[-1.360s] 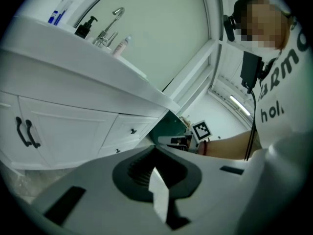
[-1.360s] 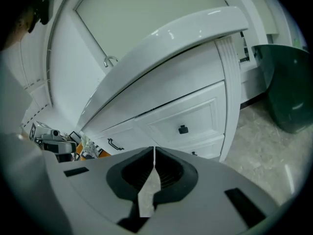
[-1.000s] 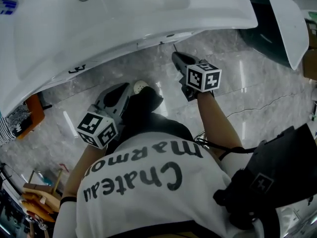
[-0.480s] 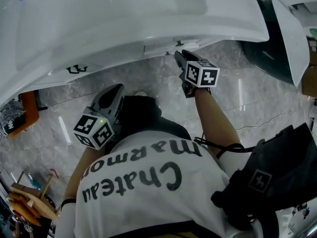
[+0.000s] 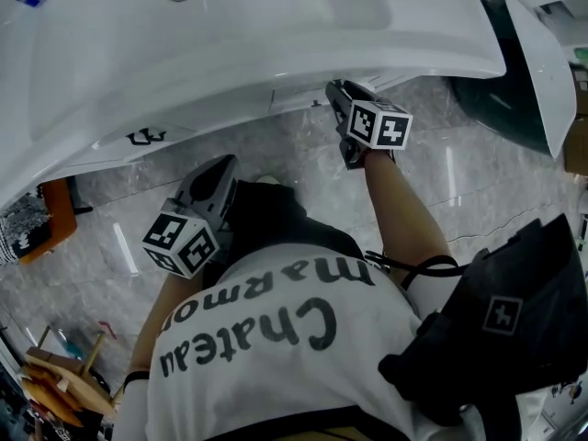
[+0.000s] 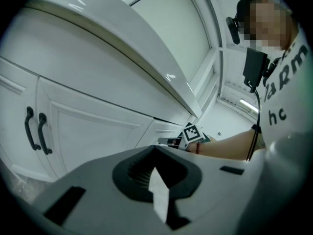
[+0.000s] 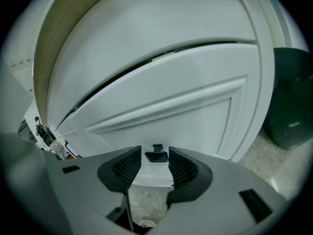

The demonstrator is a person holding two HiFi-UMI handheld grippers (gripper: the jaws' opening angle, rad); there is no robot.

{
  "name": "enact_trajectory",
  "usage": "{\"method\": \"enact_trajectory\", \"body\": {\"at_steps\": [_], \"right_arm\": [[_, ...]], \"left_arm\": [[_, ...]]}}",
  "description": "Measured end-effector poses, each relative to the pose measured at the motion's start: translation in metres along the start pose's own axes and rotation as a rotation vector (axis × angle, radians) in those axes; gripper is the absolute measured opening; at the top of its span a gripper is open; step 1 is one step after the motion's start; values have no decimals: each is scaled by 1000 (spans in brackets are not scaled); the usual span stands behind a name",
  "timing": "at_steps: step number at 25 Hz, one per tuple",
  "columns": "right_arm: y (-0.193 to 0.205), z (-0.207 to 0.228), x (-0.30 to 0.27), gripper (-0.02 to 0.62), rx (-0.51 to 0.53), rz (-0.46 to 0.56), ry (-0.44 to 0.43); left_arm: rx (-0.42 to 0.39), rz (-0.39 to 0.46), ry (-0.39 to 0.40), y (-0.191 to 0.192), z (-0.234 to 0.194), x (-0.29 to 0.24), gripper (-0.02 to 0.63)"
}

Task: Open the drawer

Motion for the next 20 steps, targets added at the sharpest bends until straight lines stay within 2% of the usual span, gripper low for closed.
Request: {"method": "enact_trajectory", "body": {"at_steps": [5, 17, 20], "right_arm": [[0, 3, -6, 159, 12, -21, 33], [-2, 4, -6, 147, 22, -59, 27], [-2, 3, -4, 144, 12, -75, 29]], "left_arm": [[-2, 11, 4, -2, -3, -2, -7], [-28, 28, -34, -8, 6, 1, -8], [-20, 11, -49, -14, 15, 11, -8]]}}
Point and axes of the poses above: the fingertips, and each gripper's own axes: x backward along the fingers, z to its right, y out of its underside, the point moved 9 cm from there along x, backward along the fingers, and after that the axes turned 3 degrees about x, right-handed, at the moved point
